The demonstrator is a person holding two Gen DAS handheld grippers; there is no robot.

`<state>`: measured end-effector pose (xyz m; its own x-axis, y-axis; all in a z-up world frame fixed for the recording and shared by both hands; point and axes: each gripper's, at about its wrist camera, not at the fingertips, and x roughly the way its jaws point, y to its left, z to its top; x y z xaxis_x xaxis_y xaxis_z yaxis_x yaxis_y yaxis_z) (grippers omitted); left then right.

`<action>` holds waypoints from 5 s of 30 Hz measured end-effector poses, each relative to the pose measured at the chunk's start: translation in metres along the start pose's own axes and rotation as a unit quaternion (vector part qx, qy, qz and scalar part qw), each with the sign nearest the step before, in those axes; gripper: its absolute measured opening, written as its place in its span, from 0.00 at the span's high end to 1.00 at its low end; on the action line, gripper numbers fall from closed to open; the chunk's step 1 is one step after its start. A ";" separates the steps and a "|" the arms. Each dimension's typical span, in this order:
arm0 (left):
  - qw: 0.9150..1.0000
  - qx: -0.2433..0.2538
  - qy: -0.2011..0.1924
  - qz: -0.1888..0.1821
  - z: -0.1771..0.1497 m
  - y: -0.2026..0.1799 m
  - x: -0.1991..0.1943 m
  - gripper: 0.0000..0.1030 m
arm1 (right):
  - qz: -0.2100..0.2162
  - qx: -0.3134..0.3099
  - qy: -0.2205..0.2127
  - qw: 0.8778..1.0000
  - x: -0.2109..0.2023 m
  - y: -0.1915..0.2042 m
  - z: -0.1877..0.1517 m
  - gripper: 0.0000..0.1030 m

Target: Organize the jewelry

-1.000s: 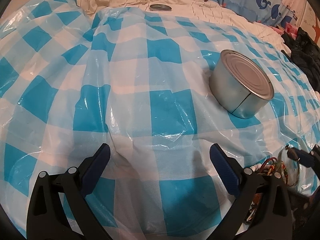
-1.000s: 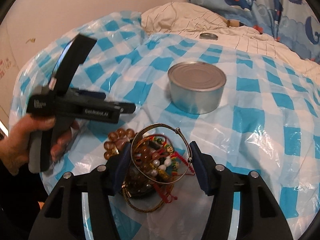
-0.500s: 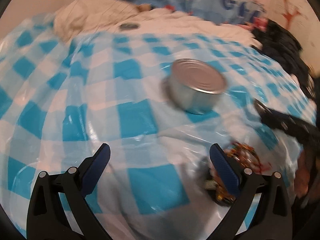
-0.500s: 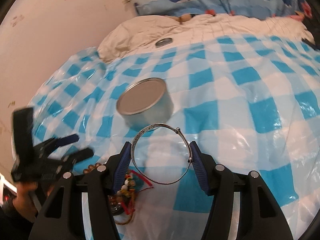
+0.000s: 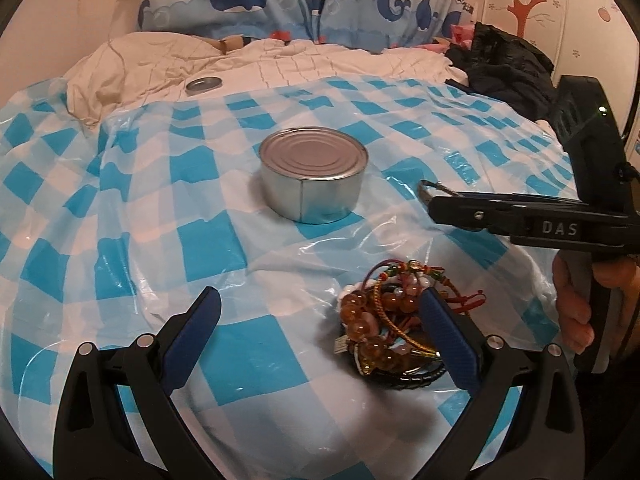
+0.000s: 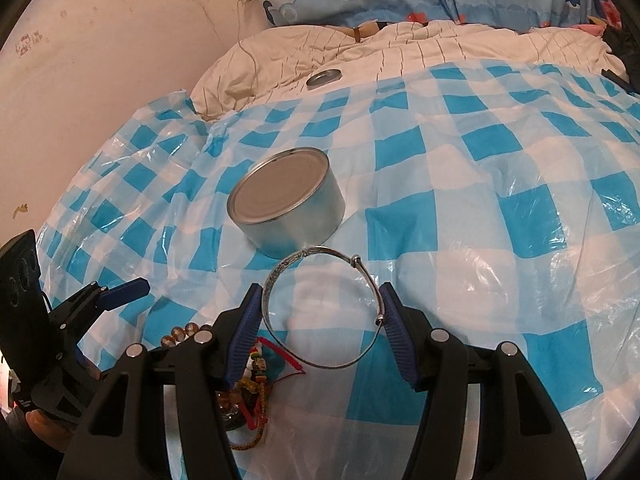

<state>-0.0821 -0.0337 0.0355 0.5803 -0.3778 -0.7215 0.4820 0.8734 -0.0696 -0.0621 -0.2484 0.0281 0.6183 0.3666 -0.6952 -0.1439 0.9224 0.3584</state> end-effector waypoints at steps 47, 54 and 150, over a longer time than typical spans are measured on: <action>0.987 -0.147 0.048 0.041 0.013 0.062 0.030 0.09 | 0.057 0.083 0.082 0.992 0.177 -0.009 0.198 0.07; 0.986 -0.152 0.051 0.036 0.013 0.064 0.028 0.09 | 0.085 0.062 0.024 0.994 0.162 0.001 0.192 0.07; 0.994 -0.059 0.062 -0.064 0.010 0.015 0.024 0.88 | 0.017 -0.099 0.012 0.995 -0.018 0.020 -0.004 0.95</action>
<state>-0.0549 -0.0329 0.0242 0.4294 -0.4540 -0.7807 0.4626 0.8530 -0.2416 -0.0794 -0.2365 0.0453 0.5920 0.3993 -0.7000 -0.3161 0.9141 0.2541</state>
